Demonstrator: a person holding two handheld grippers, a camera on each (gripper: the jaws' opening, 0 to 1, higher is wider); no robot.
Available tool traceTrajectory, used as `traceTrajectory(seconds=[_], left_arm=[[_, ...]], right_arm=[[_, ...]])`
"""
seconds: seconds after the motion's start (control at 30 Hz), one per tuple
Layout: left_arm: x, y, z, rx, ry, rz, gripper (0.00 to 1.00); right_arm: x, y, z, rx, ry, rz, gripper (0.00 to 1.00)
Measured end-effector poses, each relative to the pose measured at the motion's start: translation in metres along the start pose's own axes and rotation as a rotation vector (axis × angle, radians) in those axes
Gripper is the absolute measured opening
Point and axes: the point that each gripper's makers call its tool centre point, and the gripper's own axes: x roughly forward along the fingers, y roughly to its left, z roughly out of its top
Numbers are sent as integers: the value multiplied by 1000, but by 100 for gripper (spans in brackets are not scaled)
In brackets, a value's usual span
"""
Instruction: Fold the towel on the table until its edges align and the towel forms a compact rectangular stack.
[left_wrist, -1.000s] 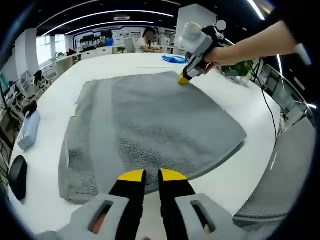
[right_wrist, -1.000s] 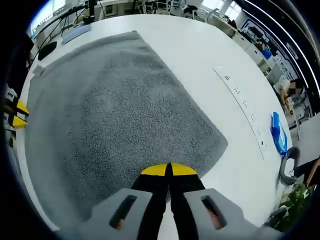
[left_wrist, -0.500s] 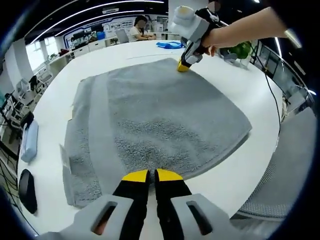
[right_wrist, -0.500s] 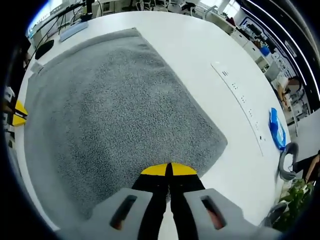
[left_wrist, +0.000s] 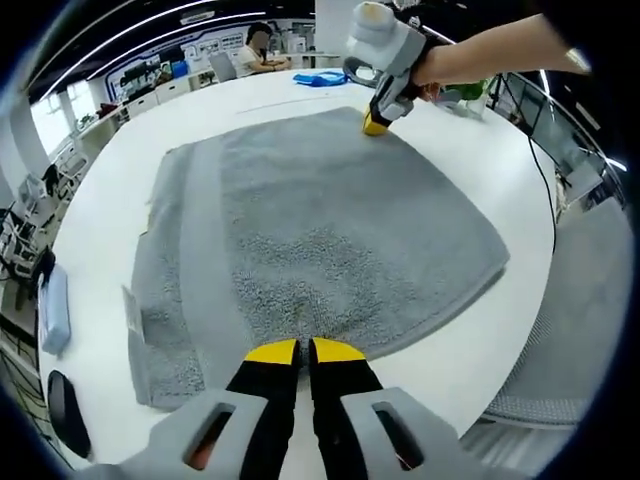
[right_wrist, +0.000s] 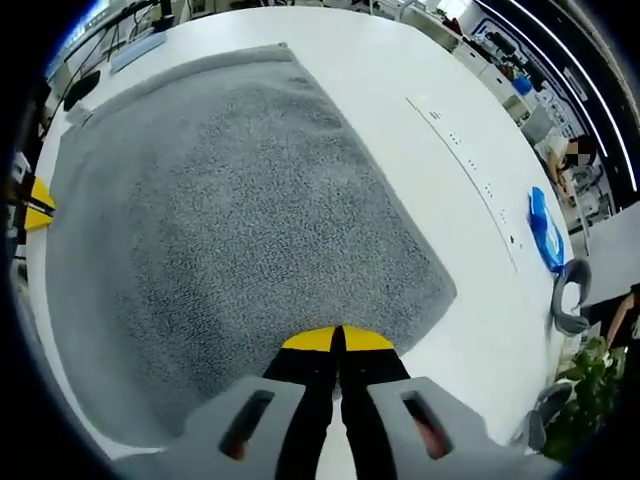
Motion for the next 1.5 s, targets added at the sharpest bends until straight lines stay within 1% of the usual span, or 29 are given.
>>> traceTrajectory(seconds=[0.1,0.2,0.4,0.53,0.67,0.83,0.9,1.13,1.33,1.5], left_arm=[[2,0,3,17,3,-2,4],[3,1,5,37,8,-4,4],[6,2,9,58,25,-13,4],[9,4,13,64,33,-27,4],[13,6,17,74,43,-37,4],[18,6,23,130,49,-35,4],[19,6,25,141,54,-34,4],[22,8,30,148,48,-33,4],[24,9,33,159,53,-29,4],[25,9,34,166,60,-29,4]], right_arm=[[-3,0,-8,-44,8,-28,0],[-3,-1,-13,-50,13,-40,0],[-7,-2,-23,-8,23,-34,0],[-10,-2,-30,56,12,-24,0],[-13,0,-38,75,9,-23,0],[-16,1,-47,124,2,-27,0],[-17,2,-50,140,0,-27,0],[-21,6,-58,162,-14,-39,0],[-24,8,-64,214,-31,-26,0],[-25,11,-68,218,-28,-25,0]])
